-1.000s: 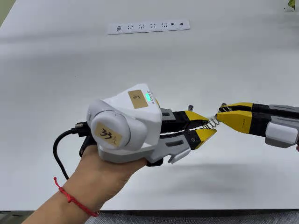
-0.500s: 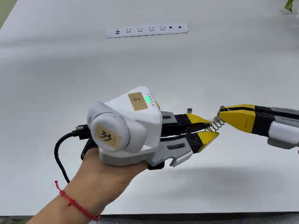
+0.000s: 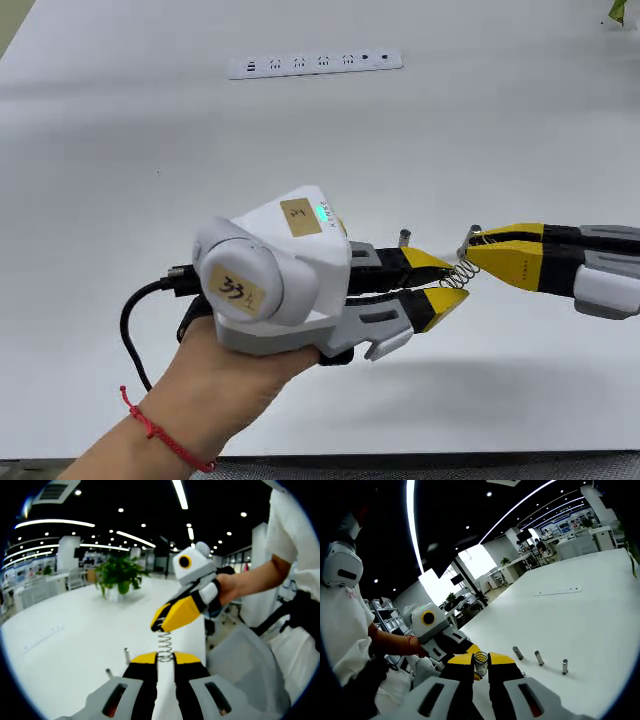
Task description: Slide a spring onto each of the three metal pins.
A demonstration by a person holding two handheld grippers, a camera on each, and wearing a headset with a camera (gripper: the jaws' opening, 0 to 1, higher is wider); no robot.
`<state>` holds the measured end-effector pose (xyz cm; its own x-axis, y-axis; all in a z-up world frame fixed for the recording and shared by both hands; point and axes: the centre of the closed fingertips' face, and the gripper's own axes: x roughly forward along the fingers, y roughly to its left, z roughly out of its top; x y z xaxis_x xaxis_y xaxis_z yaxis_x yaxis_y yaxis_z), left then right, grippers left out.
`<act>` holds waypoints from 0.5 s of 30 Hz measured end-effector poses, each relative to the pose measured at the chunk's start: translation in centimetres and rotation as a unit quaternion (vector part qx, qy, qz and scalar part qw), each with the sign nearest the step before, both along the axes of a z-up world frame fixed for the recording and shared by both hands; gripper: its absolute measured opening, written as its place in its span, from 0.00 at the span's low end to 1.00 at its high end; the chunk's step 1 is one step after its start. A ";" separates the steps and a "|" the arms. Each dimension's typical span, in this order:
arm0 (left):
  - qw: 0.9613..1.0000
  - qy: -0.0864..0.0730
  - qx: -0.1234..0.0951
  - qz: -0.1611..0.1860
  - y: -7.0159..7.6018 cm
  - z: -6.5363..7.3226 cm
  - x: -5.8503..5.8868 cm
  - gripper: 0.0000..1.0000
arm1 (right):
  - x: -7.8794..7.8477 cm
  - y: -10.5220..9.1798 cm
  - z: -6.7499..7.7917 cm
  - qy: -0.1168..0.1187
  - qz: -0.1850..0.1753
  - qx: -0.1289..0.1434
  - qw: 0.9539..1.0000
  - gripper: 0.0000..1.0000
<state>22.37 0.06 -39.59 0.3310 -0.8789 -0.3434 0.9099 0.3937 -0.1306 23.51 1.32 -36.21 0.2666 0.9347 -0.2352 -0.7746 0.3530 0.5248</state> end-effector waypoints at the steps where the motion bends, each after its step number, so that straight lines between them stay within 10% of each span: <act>1: 1.000 0.002 0.001 0.000 0.0 -0.1 0.0 0.12 | -0.1 0.1 0.0 -0.003 0.003 -0.004 1.000 0.11; 15: 1.000 0.010 0.000 -0.002 -0.1 -0.4 -0.2 0.13 | -0.6 0.6 0.5 -0.056 0.040 -0.047 0.997 0.11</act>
<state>22.14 0.00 -40.03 0.3206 -0.8804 -0.3493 0.9086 0.3901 -0.1494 22.91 1.96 -35.74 0.2223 0.9292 -0.2951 -0.8535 0.3318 0.4018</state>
